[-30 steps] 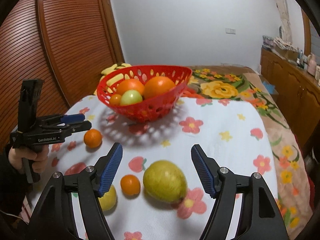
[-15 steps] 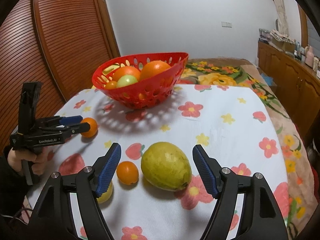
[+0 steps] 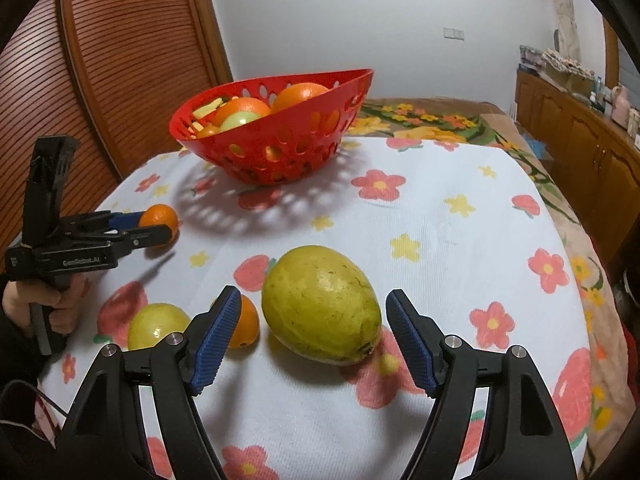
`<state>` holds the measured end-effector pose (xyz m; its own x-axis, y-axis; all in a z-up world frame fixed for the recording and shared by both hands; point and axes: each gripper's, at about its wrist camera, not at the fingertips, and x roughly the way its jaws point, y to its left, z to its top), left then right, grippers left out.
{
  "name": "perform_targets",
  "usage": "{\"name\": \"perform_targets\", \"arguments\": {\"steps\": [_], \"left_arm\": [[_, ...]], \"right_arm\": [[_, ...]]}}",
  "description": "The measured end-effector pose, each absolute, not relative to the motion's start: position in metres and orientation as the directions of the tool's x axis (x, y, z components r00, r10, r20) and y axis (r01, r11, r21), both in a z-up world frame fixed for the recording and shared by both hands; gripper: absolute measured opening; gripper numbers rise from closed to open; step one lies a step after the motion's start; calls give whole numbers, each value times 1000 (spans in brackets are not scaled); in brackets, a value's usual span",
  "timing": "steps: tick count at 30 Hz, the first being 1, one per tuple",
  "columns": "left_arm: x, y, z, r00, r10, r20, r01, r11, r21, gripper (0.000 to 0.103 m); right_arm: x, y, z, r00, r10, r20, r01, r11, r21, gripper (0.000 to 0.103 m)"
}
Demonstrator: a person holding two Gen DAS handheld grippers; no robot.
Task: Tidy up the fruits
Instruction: 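Close the left gripper on the orange while the right gripper closes on the yellow-green fruit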
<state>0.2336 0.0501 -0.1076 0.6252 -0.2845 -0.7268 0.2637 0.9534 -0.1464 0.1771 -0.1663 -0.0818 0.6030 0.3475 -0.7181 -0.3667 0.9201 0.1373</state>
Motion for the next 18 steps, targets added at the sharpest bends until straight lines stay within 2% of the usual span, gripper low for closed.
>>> {"name": "perform_targets", "arguments": {"steps": [3, 18], "left_arm": [[233, 49, -107, 630, -278, -725, 266, 955, -134, 45], [232, 45, -107, 633, -270, -726, 275, 954, -115, 44]], "right_arm": [[178, -166, -84, 600, 342, -723, -364, 922, 133, 77], [183, -165, -90, 594, 329, -734, -355, 926, 128, 77]]}}
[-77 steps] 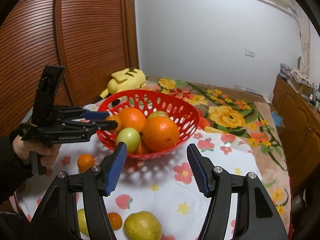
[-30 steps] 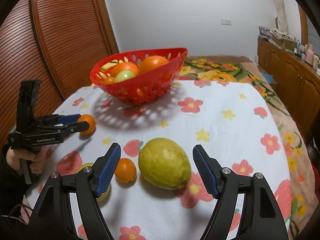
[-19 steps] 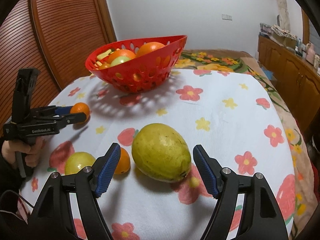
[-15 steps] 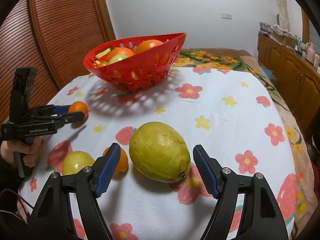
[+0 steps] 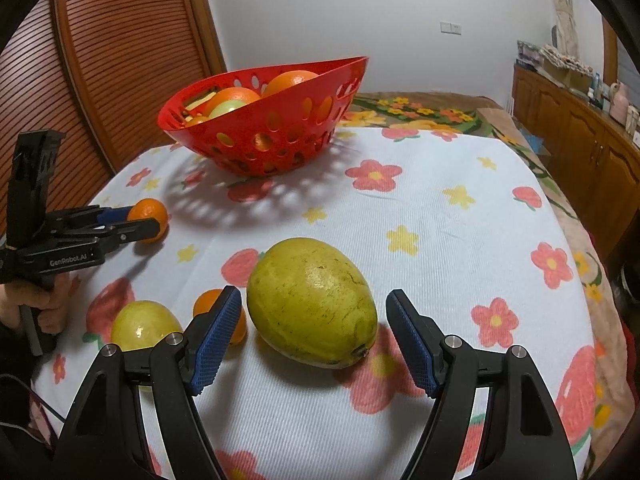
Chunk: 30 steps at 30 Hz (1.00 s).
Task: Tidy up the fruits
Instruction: 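Close the left gripper on the orange while the right gripper closes on the yellow-green fruit, then lift both fruits and carry them over the red basket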
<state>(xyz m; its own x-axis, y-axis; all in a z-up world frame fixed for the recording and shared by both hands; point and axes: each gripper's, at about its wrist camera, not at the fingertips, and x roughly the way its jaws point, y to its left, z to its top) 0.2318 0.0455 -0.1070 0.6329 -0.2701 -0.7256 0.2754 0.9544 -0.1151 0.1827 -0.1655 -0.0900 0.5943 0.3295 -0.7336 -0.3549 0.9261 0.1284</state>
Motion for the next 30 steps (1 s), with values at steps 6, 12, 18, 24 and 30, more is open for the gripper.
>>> {"name": "perform_targets", "arguments": {"steps": [6, 12, 18, 24, 30], "left_arm": [[232, 45, -107, 633, -269, -726, 274, 955, -114, 45], [233, 46, -109, 627, -268, -731, 272, 955, -117, 48], [234, 47, -110, 623, -269, -735, 273, 955, -118, 48], [234, 49, -109, 625, -276, -731, 274, 953, -126, 44], [230, 50, -104, 645, -273, -714, 261, 957, -131, 43]], "right_arm": [[182, -163, -90, 598, 318, -736, -363, 926, 105, 76], [182, -157, -92, 590, 300, -750, -377, 923, 73, 66], [181, -158, -92, 586, 309, -749, -373, 923, 89, 66], [181, -159, -92, 587, 311, -748, -373, 923, 91, 66], [182, -160, -90, 587, 310, -748, -376, 923, 87, 66]]}}
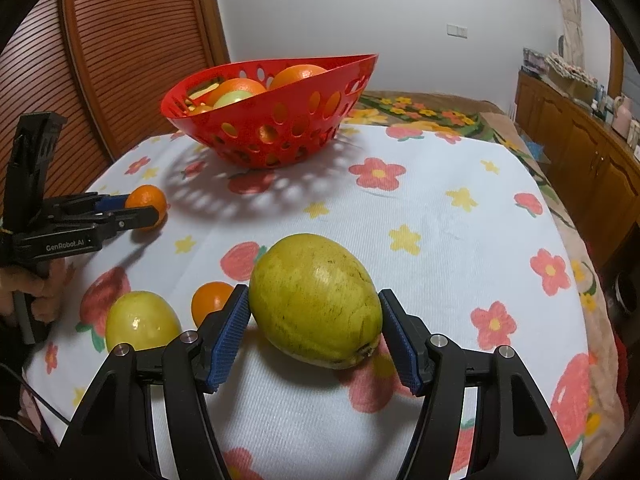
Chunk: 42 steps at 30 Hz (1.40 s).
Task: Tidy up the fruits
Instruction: 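Lift both fruits and carry them over the red basket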
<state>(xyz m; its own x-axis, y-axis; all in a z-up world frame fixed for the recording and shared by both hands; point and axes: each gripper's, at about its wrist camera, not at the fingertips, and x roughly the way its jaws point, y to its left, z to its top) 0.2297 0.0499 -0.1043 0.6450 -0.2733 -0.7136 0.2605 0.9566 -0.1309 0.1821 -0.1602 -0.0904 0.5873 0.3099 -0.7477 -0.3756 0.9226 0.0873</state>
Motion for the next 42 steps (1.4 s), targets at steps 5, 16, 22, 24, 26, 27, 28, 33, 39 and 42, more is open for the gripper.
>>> {"name": "perform_targets", "arguments": {"steps": [5, 16, 22, 24, 26, 27, 28, 33, 39, 42], "left_arm": [[227, 47, -96, 654, -284, -701, 262, 954, -142, 43], [217, 39, -46, 714, -320, -623, 291, 945, -152, 43], [216, 35, -27, 734, -314, -602, 296, 946, -132, 44], [216, 34, -22, 739, -317, -594, 299, 945, -131, 44], [215, 33, -18, 745, -319, -585, 302, 944, -130, 44], [215, 32, -16, 748, -320, -581, 305, 944, -128, 44], [215, 32, -14, 750, -321, -578, 307, 943, -126, 44], [220, 32, -6, 757, -326, -566, 316, 941, -120, 44], [229, 33, -5, 761, -324, -562, 310, 943, -123, 44], [235, 35, -7, 760, -319, -567, 303, 945, -126, 44]], "right_arm": [[180, -161, -79, 603, 314, -734, -386, 919, 77, 66], [176, -152, -43, 640, 335, -691, -425, 904, 45, 65], [175, -150, -25, 657, 360, -662, -441, 896, 49, 65], [175, -149, -20, 659, 366, -657, -448, 893, 49, 65], [175, -147, -14, 661, 366, -655, -457, 889, 35, 65], [176, -147, -11, 664, 365, -652, -458, 888, 31, 65], [176, -147, -8, 667, 365, -649, -459, 888, 28, 65], [179, -148, 3, 680, 372, -632, -463, 886, 24, 65], [192, -144, 12, 686, 376, -623, -474, 880, 9, 65], [200, -141, 14, 688, 373, -622, -481, 877, -6, 65]]}}
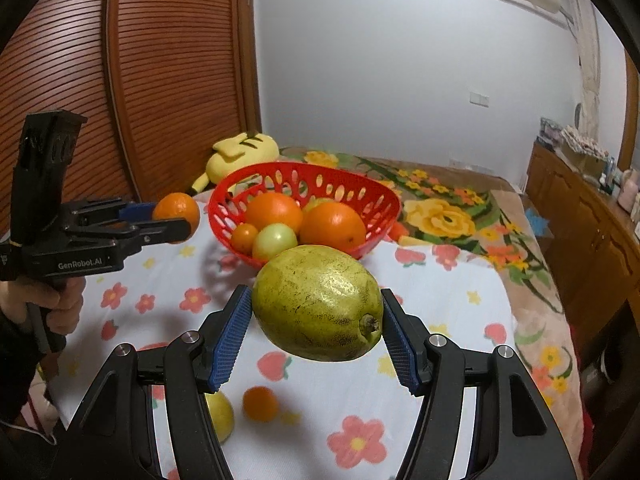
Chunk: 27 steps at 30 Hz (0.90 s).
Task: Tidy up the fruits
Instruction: 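Lift both fruits and carry them over the red basket, then lower both fruits into the red basket and open the right gripper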
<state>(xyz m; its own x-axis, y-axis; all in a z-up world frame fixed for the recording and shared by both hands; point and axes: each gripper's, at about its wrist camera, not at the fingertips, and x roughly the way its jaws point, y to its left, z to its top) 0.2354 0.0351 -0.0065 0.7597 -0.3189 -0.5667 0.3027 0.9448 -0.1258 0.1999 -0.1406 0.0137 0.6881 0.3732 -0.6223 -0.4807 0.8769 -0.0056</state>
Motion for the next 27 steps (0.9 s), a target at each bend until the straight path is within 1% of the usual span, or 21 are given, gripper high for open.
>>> {"name": "perform_targets", "arguments": {"steps": [8, 16, 27], "left_arm": [[252, 38, -8, 757, -301, -580, 288, 950, -118, 44], [277, 40, -7, 752, -290, -592, 277, 954, -116, 44], [319, 45, -11, 734, -268, -624, 249, 961, -121, 44]], "right_arm": [[226, -128, 11, 673, 377, -637, -511, 859, -32, 65], [256, -126, 10, 660, 392, -641, -532, 846, -29, 65], [325, -122, 9, 635, 412, -653, -555, 832, -15, 65]]}}
